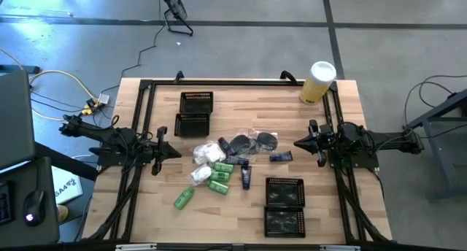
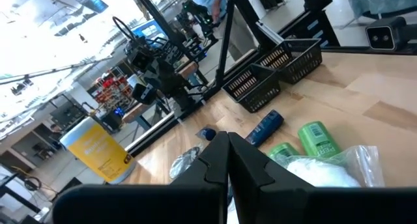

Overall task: Pick & Place Travel size toiletries
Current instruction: Put the blue shave cream into the middle bottom black basket

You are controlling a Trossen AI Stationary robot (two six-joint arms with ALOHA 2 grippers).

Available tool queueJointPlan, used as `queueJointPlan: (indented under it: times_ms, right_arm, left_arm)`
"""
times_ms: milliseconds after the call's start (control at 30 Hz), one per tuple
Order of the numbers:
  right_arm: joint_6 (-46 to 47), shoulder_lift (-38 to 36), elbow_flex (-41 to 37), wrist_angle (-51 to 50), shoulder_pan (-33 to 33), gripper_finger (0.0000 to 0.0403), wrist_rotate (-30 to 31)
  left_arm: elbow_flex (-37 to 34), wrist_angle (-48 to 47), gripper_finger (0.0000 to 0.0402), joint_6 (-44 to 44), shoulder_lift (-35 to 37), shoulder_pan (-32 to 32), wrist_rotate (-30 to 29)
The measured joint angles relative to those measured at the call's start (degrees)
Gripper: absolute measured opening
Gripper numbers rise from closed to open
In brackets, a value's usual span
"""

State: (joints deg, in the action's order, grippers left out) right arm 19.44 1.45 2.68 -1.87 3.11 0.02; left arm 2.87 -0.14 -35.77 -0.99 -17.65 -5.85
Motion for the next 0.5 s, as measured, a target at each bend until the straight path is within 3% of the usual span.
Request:
queueJointPlan:
  times_ms: [300, 500]
  right_arm:
    - [-1.55, 0.00, 0.17, -2.71, 0.00, 0.0003, 4.14]
    - [-3.19, 0.00, 0.04, 1.66, -0.01, 0.0003, 7.77]
  left_arm:
    - [0.00, 0.02, 0.0000, 0.06, 0.01, 0.00, 0.00]
    - [0.02, 0.02, 0.0000, 0.07, 0.01, 0.00, 0.00]
